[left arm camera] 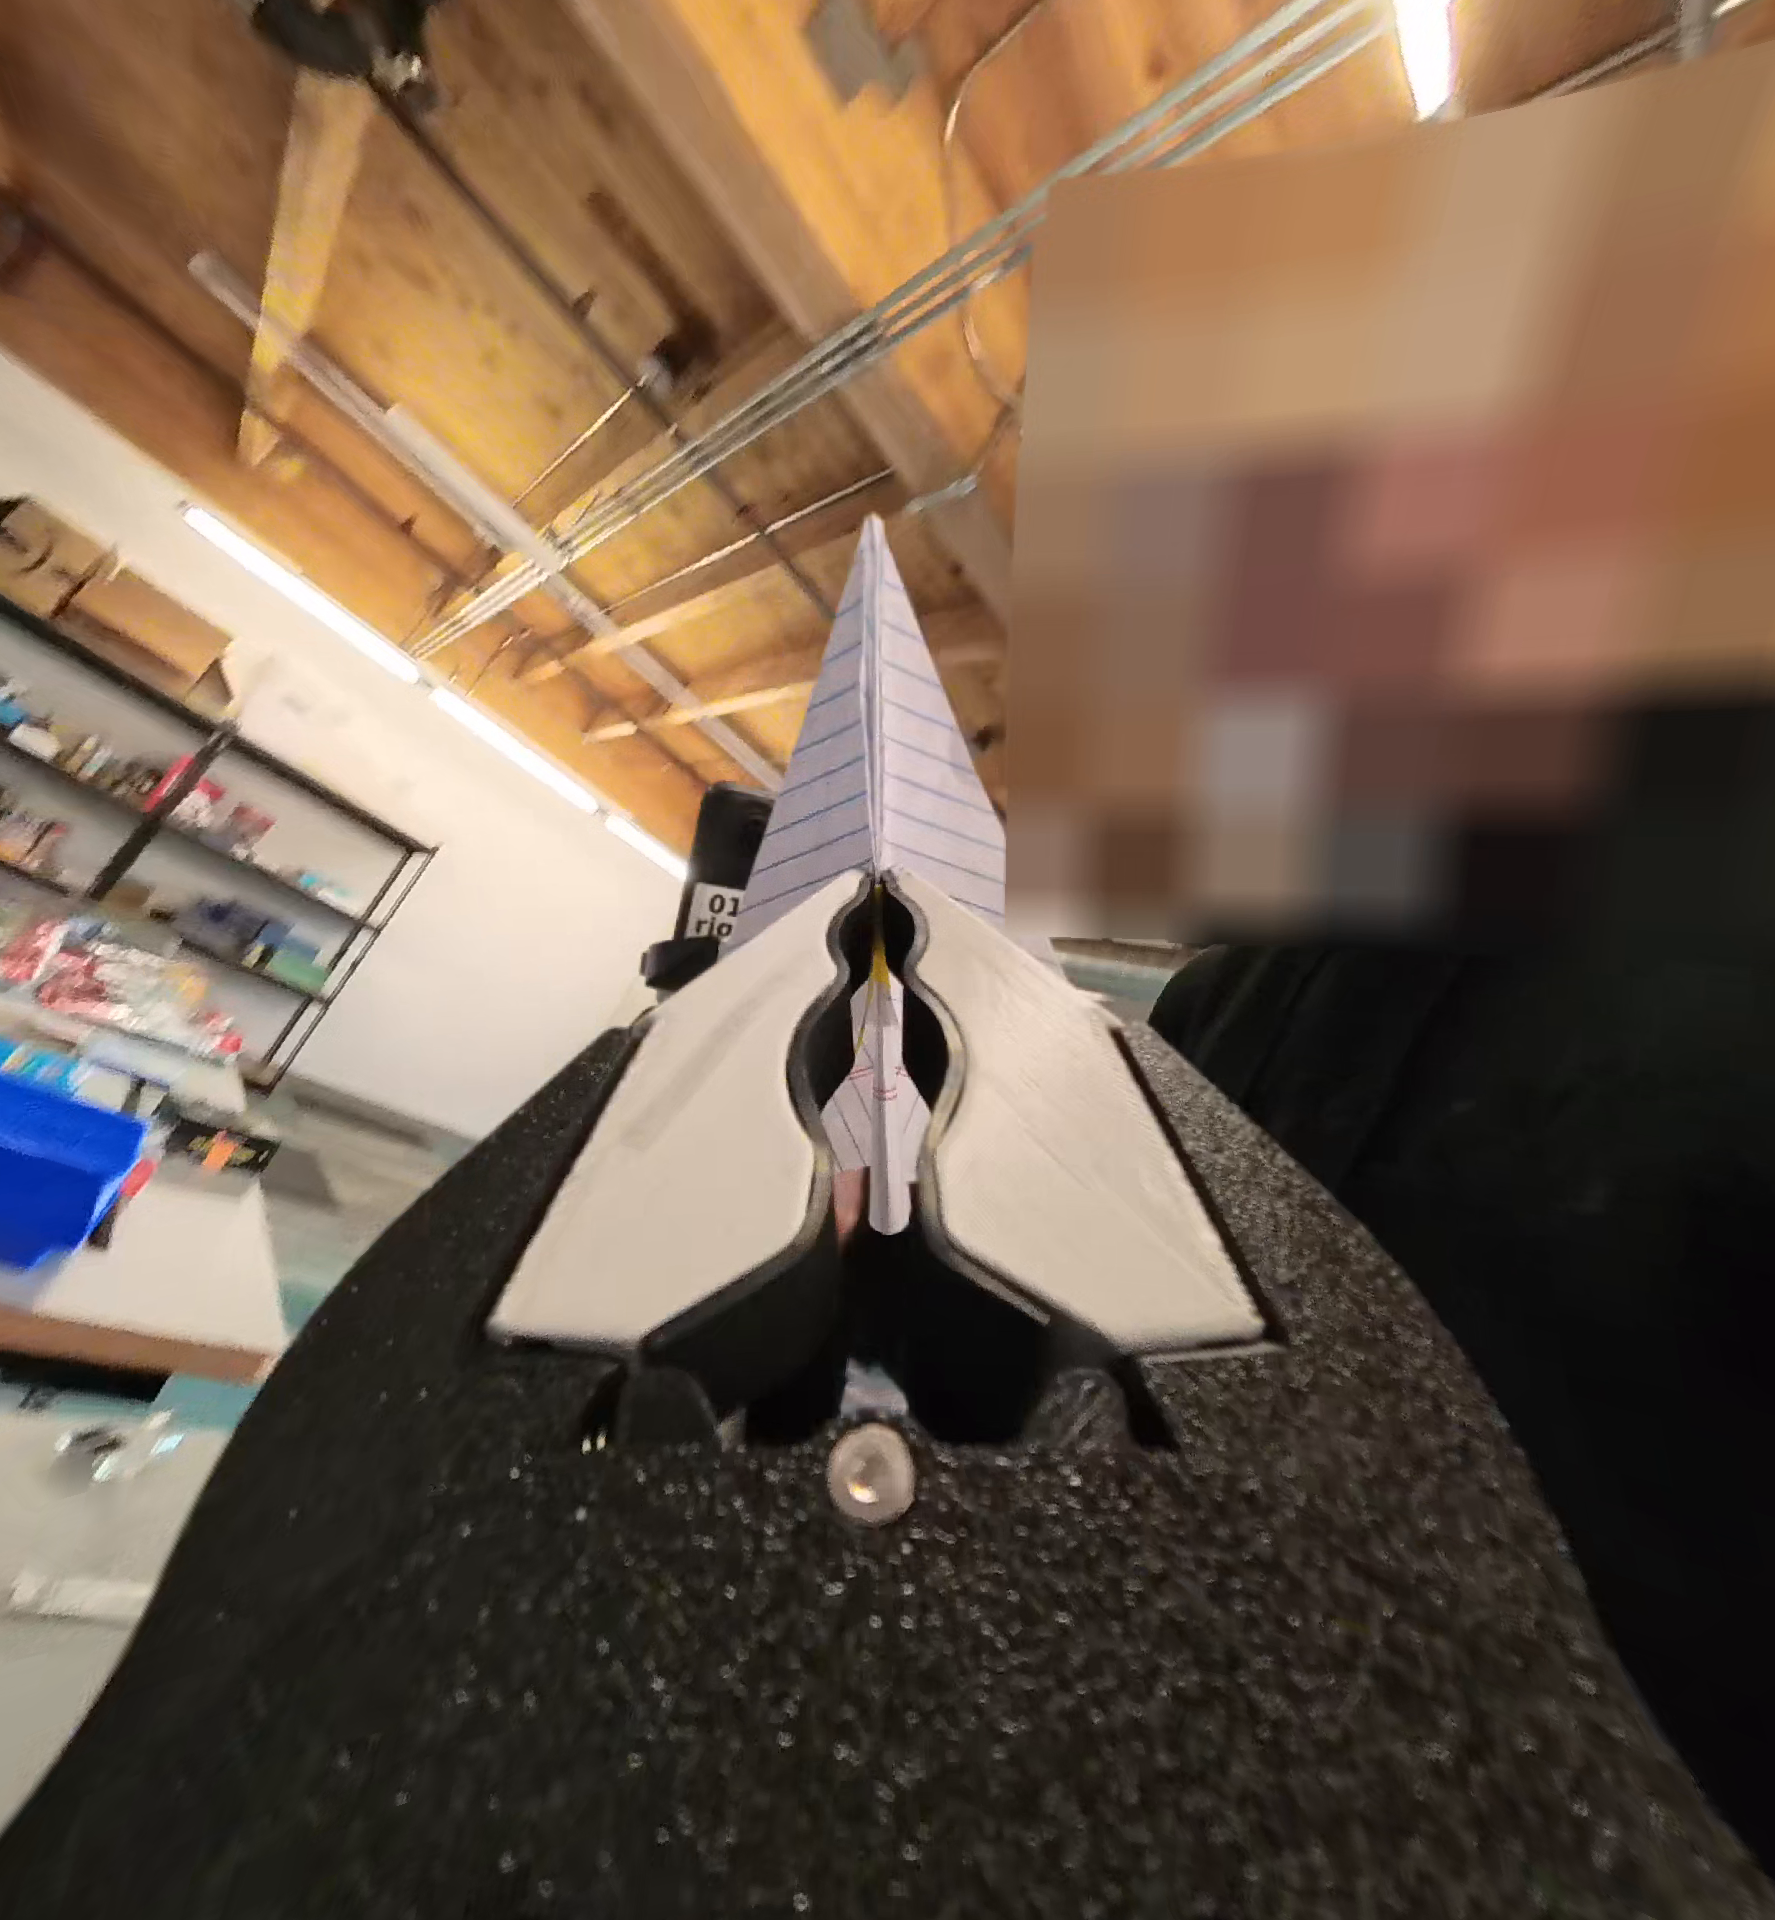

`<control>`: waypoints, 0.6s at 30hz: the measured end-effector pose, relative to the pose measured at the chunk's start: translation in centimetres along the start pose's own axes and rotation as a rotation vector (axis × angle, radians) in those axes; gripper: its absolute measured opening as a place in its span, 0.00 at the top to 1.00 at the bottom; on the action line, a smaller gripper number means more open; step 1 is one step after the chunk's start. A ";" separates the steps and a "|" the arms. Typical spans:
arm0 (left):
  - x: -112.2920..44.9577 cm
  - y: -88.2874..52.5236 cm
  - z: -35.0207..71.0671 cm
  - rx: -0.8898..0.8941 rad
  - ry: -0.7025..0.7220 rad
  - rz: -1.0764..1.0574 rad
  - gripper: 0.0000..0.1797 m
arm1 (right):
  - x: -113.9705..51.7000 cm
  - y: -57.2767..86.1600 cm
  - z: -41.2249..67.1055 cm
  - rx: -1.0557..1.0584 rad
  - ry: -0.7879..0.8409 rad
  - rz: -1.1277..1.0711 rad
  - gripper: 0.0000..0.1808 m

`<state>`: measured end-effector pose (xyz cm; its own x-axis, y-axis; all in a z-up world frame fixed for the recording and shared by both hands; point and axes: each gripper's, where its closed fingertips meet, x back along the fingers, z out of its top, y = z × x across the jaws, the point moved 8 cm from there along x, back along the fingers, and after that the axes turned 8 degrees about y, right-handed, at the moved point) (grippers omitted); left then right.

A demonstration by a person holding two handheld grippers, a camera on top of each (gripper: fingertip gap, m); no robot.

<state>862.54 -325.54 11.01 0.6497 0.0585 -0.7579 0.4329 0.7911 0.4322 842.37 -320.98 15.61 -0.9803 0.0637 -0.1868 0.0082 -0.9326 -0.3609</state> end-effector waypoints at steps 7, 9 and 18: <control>0.1 1.5 0.3 0.051 0.091 -0.089 1.00 | -4.8 -1.7 3.2 0.238 -0.378 0.120 1.00; 0.1 1.8 0.3 0.068 0.099 -0.107 1.00 | -5.4 -1.7 4.0 0.284 -0.458 0.149 1.00; -0.1 1.9 0.7 0.098 0.107 -0.150 1.00 | -8.2 -0.8 5.4 0.356 -0.618 0.168 1.00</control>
<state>863.76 -324.46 12.31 0.5056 0.0130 -0.8627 0.5821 0.7329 0.3522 849.38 -322.69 22.36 -0.9047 -0.2043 0.3739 0.2067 -0.9778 -0.0343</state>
